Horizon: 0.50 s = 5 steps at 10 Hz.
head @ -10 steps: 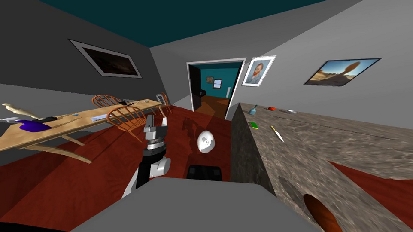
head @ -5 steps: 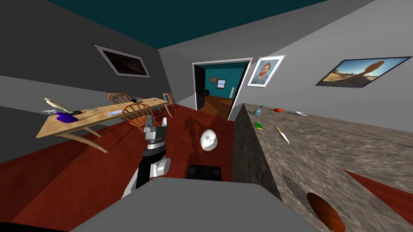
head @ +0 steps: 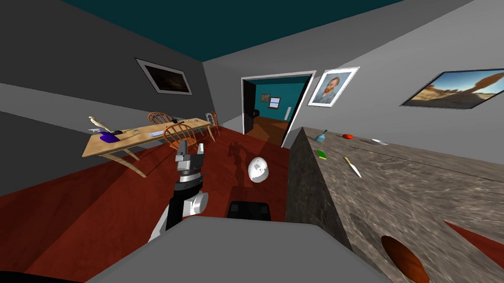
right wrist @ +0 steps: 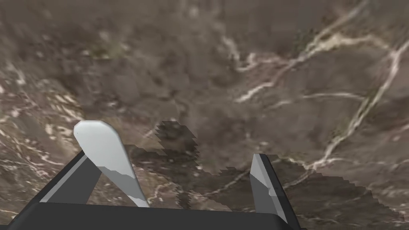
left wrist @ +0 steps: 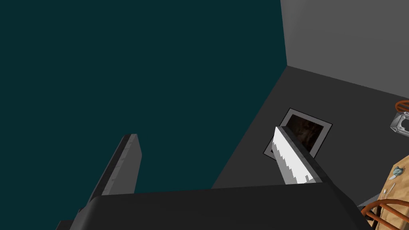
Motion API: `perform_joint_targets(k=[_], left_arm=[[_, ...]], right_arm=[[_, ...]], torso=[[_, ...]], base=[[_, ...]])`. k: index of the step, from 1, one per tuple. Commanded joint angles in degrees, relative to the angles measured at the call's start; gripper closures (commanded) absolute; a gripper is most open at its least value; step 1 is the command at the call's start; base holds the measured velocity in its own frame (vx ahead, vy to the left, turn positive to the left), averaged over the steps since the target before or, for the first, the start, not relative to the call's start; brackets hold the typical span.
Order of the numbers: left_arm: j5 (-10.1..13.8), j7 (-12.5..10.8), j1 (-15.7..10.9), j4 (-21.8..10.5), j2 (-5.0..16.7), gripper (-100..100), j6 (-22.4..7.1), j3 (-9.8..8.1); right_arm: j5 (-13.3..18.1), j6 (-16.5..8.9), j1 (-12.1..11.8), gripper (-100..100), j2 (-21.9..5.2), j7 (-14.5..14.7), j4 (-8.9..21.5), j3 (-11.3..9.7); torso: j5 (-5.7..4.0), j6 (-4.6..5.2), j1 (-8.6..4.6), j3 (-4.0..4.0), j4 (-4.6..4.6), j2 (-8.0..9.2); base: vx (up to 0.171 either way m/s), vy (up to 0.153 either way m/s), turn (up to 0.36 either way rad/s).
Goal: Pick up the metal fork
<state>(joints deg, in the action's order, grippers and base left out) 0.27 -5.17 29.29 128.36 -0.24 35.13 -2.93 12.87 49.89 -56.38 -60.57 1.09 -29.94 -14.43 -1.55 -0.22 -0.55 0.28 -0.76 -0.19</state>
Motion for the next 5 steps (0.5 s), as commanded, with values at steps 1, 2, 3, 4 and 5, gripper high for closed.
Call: perform_joint_targets(k=[1,2,3,4,5], left_arm=[[0.0,0.0,0.0,0.0,0.0,0,0.0,0.0],[0.0,0.0,0.01,0.0,0.0,0,0.0,-0.01],[0.0,0.0,-0.01,0.0,0.0,0,0.0,0.0],[0.0,0.0,0.0,0.0,0.0,0,0.0,0.0],[0.0,0.0,0.01,0.0,0.01,0,0.0,-0.01]], right_arm=[[0.09,0.59,1.29,-100,-0.14,-0.49,2.09,-0.49],[-0.28,2.0,3.61,-100,-0.6,-2.2,3.89,-2.5],[-0.28,2.0,4.5,-100,-0.6,-2.2,6.13,-2.5],[-0.04,2.23,4.45,-100,-0.36,-1.88,5.84,-2.43],[-0.04,2.38,4.6,100,-0.37,-1.99,6.12,-2.49]], torso=[[0.0,0.0,0.0,0.0,0.0,0.0],[-0.03,0.01,-0.12,-0.08,0.03,-0.15],[-0.03,-0.08,-0.06,-0.09,0.04,-0.13],[-0.01,-0.01,-0.05,-0.08,0.03,-0.13],[-0.03,0.01,-0.15,-0.12,0.05,-0.22]], base=[[-0.031,0.032,-0.016],[-0.061,0.067,0.186],[-0.065,0.069,0.123],[-0.023,0.025,0.006],[-0.006,0.001,-0.007]])
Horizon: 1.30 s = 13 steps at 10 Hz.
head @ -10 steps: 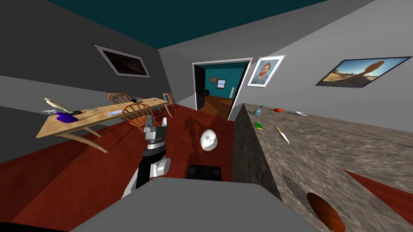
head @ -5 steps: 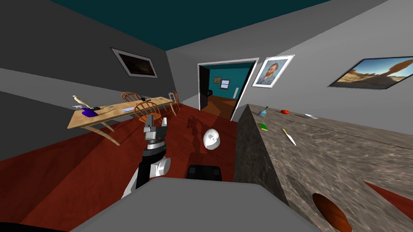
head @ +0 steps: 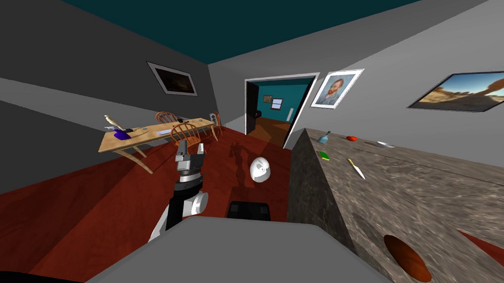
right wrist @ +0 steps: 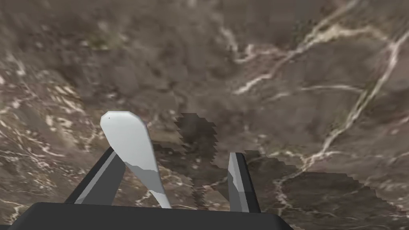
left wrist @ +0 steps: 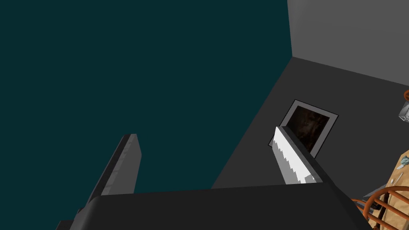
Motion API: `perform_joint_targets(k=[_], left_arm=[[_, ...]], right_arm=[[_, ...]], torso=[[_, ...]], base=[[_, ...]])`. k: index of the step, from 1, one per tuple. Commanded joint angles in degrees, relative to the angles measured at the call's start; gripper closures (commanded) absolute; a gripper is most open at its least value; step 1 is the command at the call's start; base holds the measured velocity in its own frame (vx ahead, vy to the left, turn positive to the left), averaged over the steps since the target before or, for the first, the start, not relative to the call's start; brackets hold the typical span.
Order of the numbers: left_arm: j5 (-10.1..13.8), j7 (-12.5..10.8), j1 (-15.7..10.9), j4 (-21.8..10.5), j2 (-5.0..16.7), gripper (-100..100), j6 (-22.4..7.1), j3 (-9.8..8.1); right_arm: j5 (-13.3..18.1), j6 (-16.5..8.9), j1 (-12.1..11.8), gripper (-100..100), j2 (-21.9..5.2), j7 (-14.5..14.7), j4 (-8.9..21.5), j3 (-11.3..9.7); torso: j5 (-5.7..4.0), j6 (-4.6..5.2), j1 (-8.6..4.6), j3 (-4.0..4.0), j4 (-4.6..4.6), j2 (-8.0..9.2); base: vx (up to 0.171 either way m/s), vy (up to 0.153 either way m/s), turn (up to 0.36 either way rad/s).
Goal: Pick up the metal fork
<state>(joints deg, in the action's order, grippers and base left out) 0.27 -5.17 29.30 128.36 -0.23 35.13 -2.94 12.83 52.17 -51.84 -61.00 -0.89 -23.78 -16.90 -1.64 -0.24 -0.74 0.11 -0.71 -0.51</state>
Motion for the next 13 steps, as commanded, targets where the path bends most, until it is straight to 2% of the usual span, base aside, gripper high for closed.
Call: perform_joint_targets(k=[1,4,5,6,9,10,11,13], left_arm=[[0.0,0.0,0.0,0.0,0.0,0,0.0,0.0],[0.0,0.0,0.0,0.0,0.0,0,0.0,0.0],[0.0,0.0,0.0,0.0,0.0,0,0.0,0.0],[0.0,0.0,0.0,0.0,0.0,0,0.0,0.0],[0.0,0.0,0.0,0.0,0.0,0,0.0,0.0],[0.0,0.0,0.0,0.0,0.0,0,0.0,0.0],[0.0,0.0,0.02,0.0,0.01,0,0.0,-0.01],[0.0,0.0,0.02,0.0,0.01,0,0.0,-0.01]], right_arm=[[0.0,0.0,0.0,100,0.0,0.0,0.0,0.0],[0.03,0.11,-0.02,100,-0.01,0.07,-0.04,-0.03],[0.04,0.11,-0.02,0,-0.01,0.07,-0.04,-0.03],[0.13,-1.68,-2.89,100,0.29,1.48,-2.91,1.98],[0.13,-1.68,-3.24,100,0.29,1.48,-4.08,1.98],[0.49,-3.09,-6.46,100,0.74,3.19,-7.1,3.98],[0.49,-3.09,-6.46,100,0.74,3.19,-8.13,3.98],[1.22,-5.9,-11.62,100,1.65,6.48,-14.0,8.0]], torso=[[0.0,0.0,0.0,0.0,0.0,0.0],[-0.1,0.01,-0.18,-0.02,-0.01,-0.05],[-0.1,0.01,-0.2,-0.02,-0.01,-0.05],[-0.1,0.01,-0.2,-0.02,-0.01,-0.06],[-0.11,-0.01,-0.35,-0.14,0.04,-0.24],[-0.09,-0.03,-0.22,-0.1,0.02,-0.19],[-0.15,0.2,-0.34,-0.15,0.06,-0.27],[-0.16,0.19,-0.45,-0.18,0.07,-0.32]], base=[[-0.006,-0.003,-0.002],[0.0,0.0,0.0],[0.0,0.0,0.0],[0.063,-0.081,-0.211],[0.046,-0.042,-0.035],[0.076,-0.06,-0.141],[0.08,-0.065,-0.153],[0.137,-0.11,-0.241]])
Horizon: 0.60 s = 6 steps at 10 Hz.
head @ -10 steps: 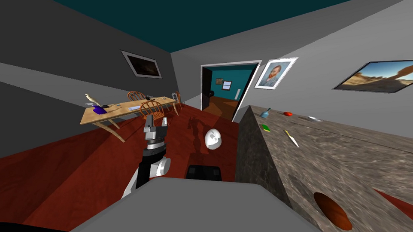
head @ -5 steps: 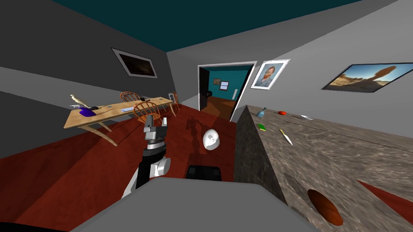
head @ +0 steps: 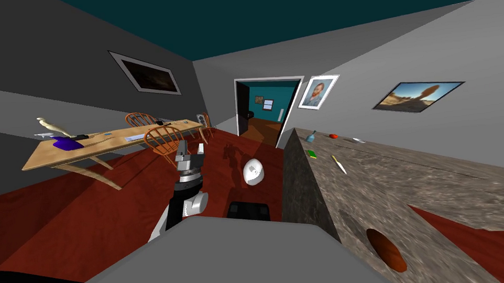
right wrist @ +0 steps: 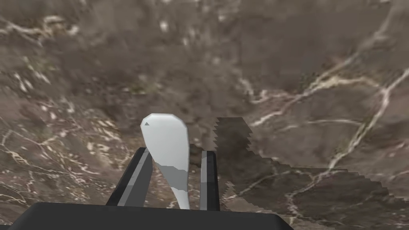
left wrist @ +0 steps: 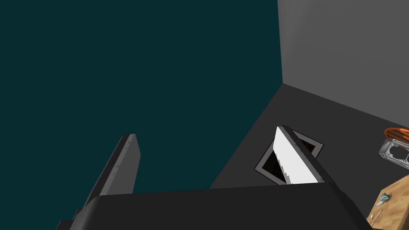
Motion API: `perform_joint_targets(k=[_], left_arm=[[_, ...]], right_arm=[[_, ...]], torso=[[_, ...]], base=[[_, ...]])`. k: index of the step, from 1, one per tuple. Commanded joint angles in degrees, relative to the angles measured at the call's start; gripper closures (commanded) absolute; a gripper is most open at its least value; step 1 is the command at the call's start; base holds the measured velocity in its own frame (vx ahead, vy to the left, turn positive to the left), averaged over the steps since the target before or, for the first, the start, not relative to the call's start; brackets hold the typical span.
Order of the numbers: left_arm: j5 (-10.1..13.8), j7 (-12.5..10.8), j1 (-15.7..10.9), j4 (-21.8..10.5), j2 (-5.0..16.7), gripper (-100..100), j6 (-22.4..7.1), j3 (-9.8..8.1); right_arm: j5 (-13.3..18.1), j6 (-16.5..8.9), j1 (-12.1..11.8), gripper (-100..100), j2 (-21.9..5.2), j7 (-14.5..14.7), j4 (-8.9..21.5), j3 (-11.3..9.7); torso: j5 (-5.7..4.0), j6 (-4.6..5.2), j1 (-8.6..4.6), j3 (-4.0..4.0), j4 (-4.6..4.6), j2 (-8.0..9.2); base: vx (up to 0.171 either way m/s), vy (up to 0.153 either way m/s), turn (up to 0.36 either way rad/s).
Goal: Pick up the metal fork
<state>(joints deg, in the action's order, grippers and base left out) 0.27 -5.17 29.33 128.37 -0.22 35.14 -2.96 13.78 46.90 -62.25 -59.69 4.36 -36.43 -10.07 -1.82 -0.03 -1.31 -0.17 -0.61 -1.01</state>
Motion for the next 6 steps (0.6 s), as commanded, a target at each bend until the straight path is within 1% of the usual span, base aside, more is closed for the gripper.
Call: perform_joint_targets(k=[1,2,3,4,5,6], left_arm=[[0.0,0.0,0.0,0.0,0.0,0,0.0,0.0],[0.0,0.0,-0.02,0.0,0.0,0,0.0,0.01],[0.0,0.0,-0.03,0.0,-0.01,0,0.0,0.02],[0.0,0.0,-0.01,0.0,0.0,0,0.0,0.01],[0.0,0.0,-0.02,0.0,-0.01,0,0.0,0.01],[0.0,0.0,-0.03,0.0,-0.01,0,0.0,0.02]], right_arm=[[0.27,-0.63,-2.47,100,0.34,1.37,-2.86,1.16],[0.27,-0.63,-2.47,100,0.34,1.37,-3.56,1.16],[0.63,-2.04,-4.95,100,0.79,3.08,-5.36,3.17],[0.63,-2.04,-5.68,100,0.79,3.08,-7.11,3.17],[0.63,-2.04,-5.68,100,0.79,3.08,-7.6,3.17],[0.99,-3.44,-8.37,100,1.25,4.8,-9.81,5.18]], torso=[[0.0,0.0,0.0,0.0,0.0,0.0],[0.0,-0.16,0.07,0.0,-0.01,0.01],[0.05,-0.2,0.21,0.11,-0.05,0.21],[0.07,-0.04,0.15,0.13,-0.03,0.25],[0.05,-0.1,0.2,0.13,-0.04,0.27],[0.07,-0.15,0.31,0.19,-0.07,0.35]], base=[[0.137,-0.086,-0.102],[0.041,-0.034,0.03],[0.065,-0.075,-0.133],[0.07,-0.062,-0.115],[0.027,-0.02,-0.021],[0.077,-0.05,-0.168]])
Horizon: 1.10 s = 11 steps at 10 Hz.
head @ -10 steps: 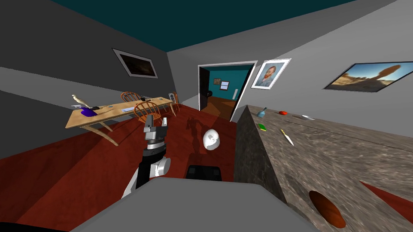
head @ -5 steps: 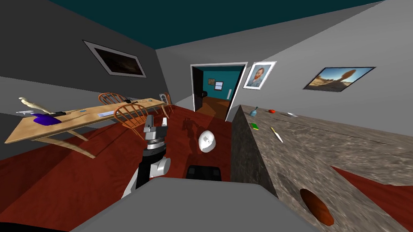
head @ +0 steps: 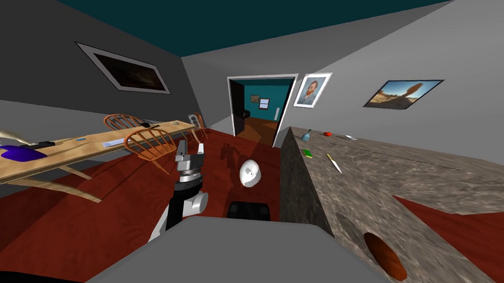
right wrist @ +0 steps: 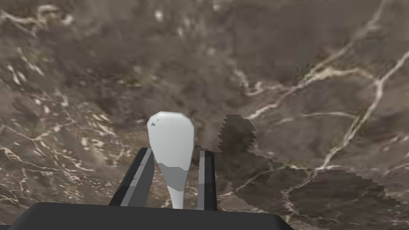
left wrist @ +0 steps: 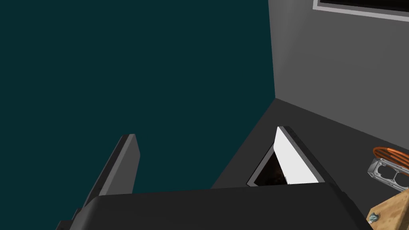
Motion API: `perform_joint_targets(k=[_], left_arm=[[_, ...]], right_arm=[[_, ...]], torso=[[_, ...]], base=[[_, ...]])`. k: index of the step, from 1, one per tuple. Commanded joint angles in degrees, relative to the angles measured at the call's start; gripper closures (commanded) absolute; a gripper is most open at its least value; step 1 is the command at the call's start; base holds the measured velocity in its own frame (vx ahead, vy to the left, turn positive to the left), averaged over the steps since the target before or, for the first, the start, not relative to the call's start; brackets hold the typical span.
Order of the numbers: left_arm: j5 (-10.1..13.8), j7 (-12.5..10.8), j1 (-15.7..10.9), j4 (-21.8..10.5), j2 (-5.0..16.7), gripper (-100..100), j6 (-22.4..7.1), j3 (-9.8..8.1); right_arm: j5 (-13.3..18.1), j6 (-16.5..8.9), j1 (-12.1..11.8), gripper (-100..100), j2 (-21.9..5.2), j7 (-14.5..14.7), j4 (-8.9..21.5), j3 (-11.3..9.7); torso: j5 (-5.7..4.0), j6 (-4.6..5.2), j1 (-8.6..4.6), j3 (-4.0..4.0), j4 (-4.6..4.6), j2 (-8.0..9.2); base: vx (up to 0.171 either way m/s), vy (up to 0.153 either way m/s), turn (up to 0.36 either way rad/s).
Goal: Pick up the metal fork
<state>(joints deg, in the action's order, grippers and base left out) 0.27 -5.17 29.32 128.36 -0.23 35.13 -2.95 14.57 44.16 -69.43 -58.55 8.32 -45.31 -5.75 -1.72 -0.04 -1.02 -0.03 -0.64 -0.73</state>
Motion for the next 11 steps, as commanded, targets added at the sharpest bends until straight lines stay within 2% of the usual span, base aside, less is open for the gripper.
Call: perform_joint_targets(k=[1,2,3,4,5,6,8,9,10,11], left_arm=[[0.0,0.0,0.0,0.0,0.0,0,0.0,0.0],[0.0,0.0,-0.01,0.0,0.0,0,0.0,0.0],[0.0,0.0,0.0,0.0,0.0,0,0.0,0.0],[0.0,0.0,-0.01,0.0,0.0,0,0.0,0.0],[0.0,0.0,0.0,0.0,0.0,0,0.0,0.0],[0.0,0.0,-0.01,0.0,0.0,0,0.0,0.0],[0.0,0.0,-0.01,0.0,0.0,0,0.0,0.01],[0.0,0.0,-0.02,0.0,0.0,0,0.0,0.01],[0.0,0.0,0.0,0.0,0.0,0,0.0,0.0],[0.0,0.0,-0.01,0.0,0.0,0,0.0,0.01]], right_arm=[[0.21,-0.7,-1.72,100,0.11,0.83,-2.76,0.86],[0.57,-2.1,-4.27,100,0.56,2.55,-4.72,2.87],[0.57,-2.1,-4.93,100,0.56,2.55,-6.76,2.87],[0.93,-3.51,-7.12,100,1.02,4.26,-8.13,4.88],[0.93,-3.51,-8.14,100,1.02,4.26,-10.09,4.88],[1.3,-4.91,-10.54,100,1.47,5.97,-12.15,6.88],[1.3,-4.91,-11.35,100,1.47,5.97,-14.89,6.88],[1.66,-6.32,-13.96,100,1.93,7.68,-16.8,8.89],[1.66,-6.32,-14.56,100,1.93,7.68,-18.93,8.89],[1.53,-6.15,-14.31,100,1.92,7.44,-17.9,8.79]], torso=[[0.0,0.0,0.0,0.0,0.0,0.0],[-0.02,-0.12,0.0,-0.04,0.0,-0.08],[0.0,-0.1,-0.15,-0.12,0.05,-0.2],[-0.05,-0.21,-0.1,-0.11,0.02,-0.18],[0.0,-0.14,-0.07,-0.1,0.04,-0.15],[-0.02,-0.22,-0.04,-0.07,0.02,-0.11],[-0.02,-0.28,-0.02,-0.09,0.02,-0.15],[-0.04,-0.36,0.03,-0.03,-0.01,-0.06],[0.02,-0.21,0.06,-0.06,0.03,-0.09],[-0.02,-0.3,0.01,-0.07,0.01,-0.11]], base=[[0.095,-0.052,-0.128],[0.127,-0.096,-0.172],[0.101,-0.069,-0.096],[0.095,-0.061,-0.16],[0.083,-0.058,-0.107],[0.108,-0.074,-0.216],[0.074,-0.032,-0.033],[0.086,-0.031,-0.154],[0.091,-0.05,-0.13],[0.034,-0.02,-0.012]])
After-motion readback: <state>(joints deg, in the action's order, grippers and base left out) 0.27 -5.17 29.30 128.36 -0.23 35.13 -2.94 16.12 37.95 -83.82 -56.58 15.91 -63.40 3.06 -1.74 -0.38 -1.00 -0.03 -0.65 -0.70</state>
